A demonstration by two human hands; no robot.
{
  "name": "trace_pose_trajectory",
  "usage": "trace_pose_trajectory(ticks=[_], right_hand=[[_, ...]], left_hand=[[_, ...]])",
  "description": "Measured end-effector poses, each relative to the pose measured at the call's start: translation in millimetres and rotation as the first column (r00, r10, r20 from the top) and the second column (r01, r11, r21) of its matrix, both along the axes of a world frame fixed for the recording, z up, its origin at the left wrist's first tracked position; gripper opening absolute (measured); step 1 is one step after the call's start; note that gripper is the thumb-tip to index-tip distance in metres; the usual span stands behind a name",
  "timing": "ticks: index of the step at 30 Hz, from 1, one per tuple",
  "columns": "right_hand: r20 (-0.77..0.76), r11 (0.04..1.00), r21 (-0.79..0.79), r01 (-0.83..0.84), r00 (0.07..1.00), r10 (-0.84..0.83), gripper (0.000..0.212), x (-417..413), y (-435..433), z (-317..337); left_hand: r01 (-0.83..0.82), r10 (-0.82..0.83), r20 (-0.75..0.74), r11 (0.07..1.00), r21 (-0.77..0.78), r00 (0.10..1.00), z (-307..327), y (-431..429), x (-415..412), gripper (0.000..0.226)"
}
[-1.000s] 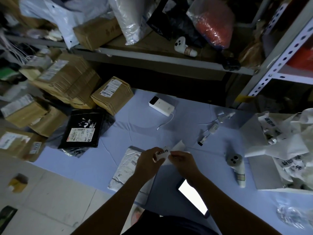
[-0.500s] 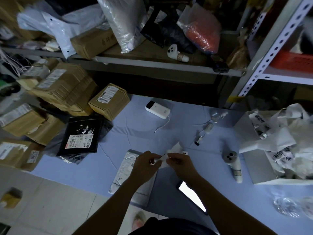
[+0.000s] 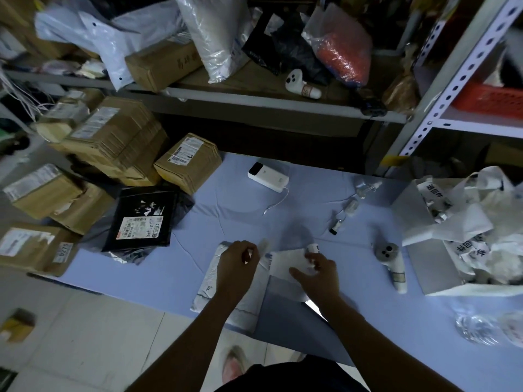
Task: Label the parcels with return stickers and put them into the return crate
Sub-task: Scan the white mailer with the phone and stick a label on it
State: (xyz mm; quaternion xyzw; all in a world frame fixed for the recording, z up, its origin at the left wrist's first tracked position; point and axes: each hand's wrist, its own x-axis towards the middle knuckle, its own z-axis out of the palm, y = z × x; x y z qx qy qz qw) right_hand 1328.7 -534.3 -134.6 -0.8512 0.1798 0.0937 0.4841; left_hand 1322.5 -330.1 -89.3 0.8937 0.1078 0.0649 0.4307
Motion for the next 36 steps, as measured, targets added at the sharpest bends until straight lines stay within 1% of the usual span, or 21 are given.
trace_pose_trajectory(ticks=[1, 3, 5, 6, 7, 8, 10, 11, 13, 16, 17, 18, 19, 20, 21, 22, 24, 27, 31, 33, 36], right_hand=[[0.01, 0.999, 0.05, -0.015, 1.0, 0.014, 0.043, -2.6, 3.4, 3.9], [-0.056, 0.959, 0.281, -0.03, 0.997, 0.047, 0.034, -5.0, 15.4, 16.7], [-0.12, 0.856, 0.517, -0.002, 0.99, 0.074, 0.031, -5.5, 29.8, 29.5], [-0.138, 0.805, 0.593, 0.027, 0.988, 0.068, 0.032, -5.2, 36.6, 33.3], [-0.145, 0.771, 0.635, 0.055, 0.988, 0.048, 0.032, -5.1, 42.7, 37.3], [-0.143, 0.76, 0.646, 0.076, 0.989, 0.023, 0.033, -4.9, 47.4, 40.0], [-0.104, 0.805, 0.589, 0.07, 0.995, -0.01, 0.041, -5.6, 52.5, 42.6], [-0.086, 0.825, 0.562, 0.058, 0.996, -0.012, 0.047, -7.1, 53.4, 43.6], [-0.077, 0.811, 0.583, 0.056, 0.997, -0.013, 0.054, -12.2, 56.0, 45.0], [-0.08, 0.781, 0.621, 0.067, 0.997, -0.022, 0.054, -22.7, 62.4, 44.9], [-0.079, 0.775, 0.628, 0.068, 0.997, -0.024, 0.052, -26.0, 64.8, 44.5], [-0.078, 0.779, 0.623, 0.063, 0.997, -0.018, 0.051, -28.8, 66.9, 42.6], [-0.079, 0.791, 0.61, 0.05, 0.997, -0.002, 0.051, -31.2, 68.9, 41.0], [-0.085, 0.803, 0.595, 0.037, 0.996, 0.017, 0.051, -33.3, 70.8, 39.0], [-0.094, 0.812, 0.583, 0.024, 0.995, 0.037, 0.051, -35.4, 73.0, 37.2], [-0.097, 0.824, 0.566, 0.007, 0.994, 0.058, 0.05, -37.6, 75.6, 35.6], [-0.089, 0.855, 0.516, -0.044, 0.991, 0.105, 0.048, -41.9, 81.0, 32.5], [-0.095, 0.885, 0.449, -0.125, 0.978, 0.186, 0.05, -49.3, 89.1, 24.8], [-0.104, 0.913, 0.373, -0.165, 0.971, 0.217, 0.051, -58.8, 100.7, 11.6], [-0.113, 0.908, 0.385, -0.167, 0.968, 0.226, 0.051, -60.4, 107.0, 8.7], [-0.102, 0.909, 0.379, -0.17, 0.969, 0.224, 0.053, -59.2, 114.5, 5.9]], left_hand=[[0.01, -0.011, 0.026, 0.999, 0.033, 1.0, 0.1, 2.3, -2.2, 0.005], [0.021, -0.023, 0.044, 0.998, 0.052, 0.999, -0.4, 5.3, -5.7, 0.004], [0.052, -0.055, 0.072, 0.998, 0.047, 0.996, -6.6, 7.0, -8.3, 0.013], [0.078, -0.083, 0.099, 0.995, 0.054, 0.992, -8.1, 8.0, -10.5, 0.017], [0.106, -0.115, 0.135, 0.992, 0.069, 0.984, -8.4, 9.4, -13.5, 0.02], [0.136, -0.149, 0.174, 0.987, 0.086, 0.973, -8.7, 11.3, -17.5, 0.022], [0.189, -0.214, 0.22, 0.973, 0.129, 0.952, -12.1, 18.5, -25.7, 0.035], [0.203, -0.229, 0.201, 0.969, 0.139, 0.953, -15.6, 23.8, -30.1, 0.044], [0.173, -0.191, 0.137, 0.976, 0.132, 0.972, -20.7, 36.2, -40.0, 0.052], [0.178, -0.179, 0.006, 0.982, 0.069, 0.984, -22.4, 53.5, -54.5, 0.062], [0.187, -0.187, -0.052, 0.982, -0.003, 0.981, -21.1, 55.9, -58.2, 0.067], [0.169, -0.188, -0.129, 0.975, -0.145, 0.974, -18.6, 57.8, -60.8, 0.069], [0.09, -0.173, -0.219, 0.935, -0.344, 0.96, -14.6, 58.1, -61.4, 0.064], [-0.023, -0.155, -0.305, 0.861, -0.508, 0.94, -10.6, 58.0, -61.4, 0.051], [-0.134, -0.129, -0.376, 0.79, -0.598, 0.918, -7.5, 58.3, -61.5, 0.034], [-0.187, -0.104, -0.408, 0.769, -0.612, 0.907, -6.9, 59.4, -61.9, 0.02], [-0.212, -0.078, -0.416, 0.768, -0.605, 0.906, -8.3, 62.7, -64.4, 0.007], [-0.178, -0.075, -0.413, 0.823, -0.54, 0.907, -17.1, 70.4, -69.1, 0.007], [-0.126, -0.082, -0.428, 0.891, -0.436, 0.9, -36.4, 84.2, -74.8, 0.007], [-0.152, -0.077, -0.476, 0.893, -0.424, 0.876, -43.2, 89.4, -75.9, 0.007], [-0.174, -0.132, -0.534, 0.858, -0.483, 0.835, -49.7, 95.6, -76.0, 0.007]])
